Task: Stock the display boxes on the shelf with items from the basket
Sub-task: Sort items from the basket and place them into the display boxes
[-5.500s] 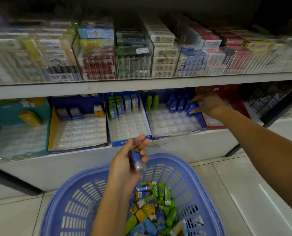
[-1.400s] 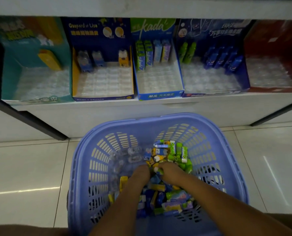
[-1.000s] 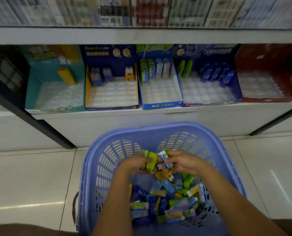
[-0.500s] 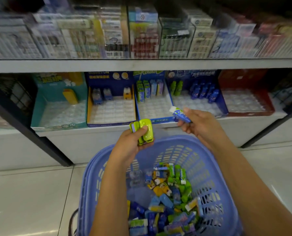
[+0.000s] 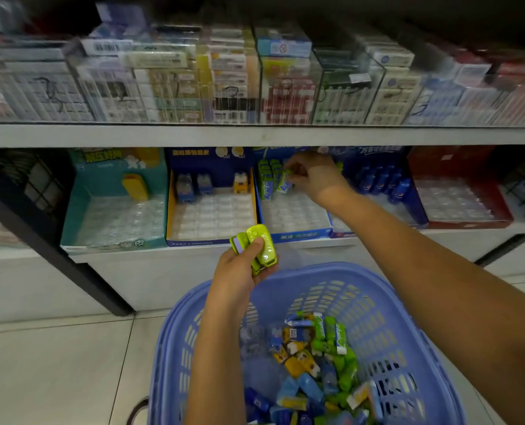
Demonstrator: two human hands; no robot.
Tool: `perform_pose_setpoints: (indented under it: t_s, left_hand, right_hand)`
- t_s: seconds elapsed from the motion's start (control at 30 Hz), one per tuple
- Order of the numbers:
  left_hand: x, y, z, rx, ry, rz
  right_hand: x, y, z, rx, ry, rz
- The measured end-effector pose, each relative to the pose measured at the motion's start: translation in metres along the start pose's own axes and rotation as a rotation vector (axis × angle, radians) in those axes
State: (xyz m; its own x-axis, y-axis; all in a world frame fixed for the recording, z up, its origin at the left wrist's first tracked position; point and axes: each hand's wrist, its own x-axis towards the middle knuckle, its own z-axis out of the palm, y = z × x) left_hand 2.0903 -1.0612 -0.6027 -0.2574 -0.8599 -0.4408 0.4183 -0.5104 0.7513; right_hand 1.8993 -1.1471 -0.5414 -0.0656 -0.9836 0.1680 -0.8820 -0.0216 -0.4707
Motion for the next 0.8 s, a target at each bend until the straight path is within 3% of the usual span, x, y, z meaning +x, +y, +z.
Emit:
perform_pose_setpoints:
  t_s: [0.17,0.33,0.53,0.8]
  left_hand:
    - [0.008,0.002,-0.004,-0.025,-0.004,-0.014]
    - [0.012,0.001,-0.006,-0.024,-0.021,-0.007]
    - [0.013,-0.002,-0.008,-0.024,-0.032,-0.011]
    - [0.005,-0.007,-0.005,0.073,-0.137,0.081]
  right_hand:
    - [0.018,0.008,0.002,0.001,-0.141,-0.01]
    - [0.02,0.007,0.009,0.115,-0.058,-0.006]
    - [0.009,0.01,0.02,-0.19,0.042,-0.111]
    - [-0.008,-0.012,0.002,-0.248,-0.125,-0.038]
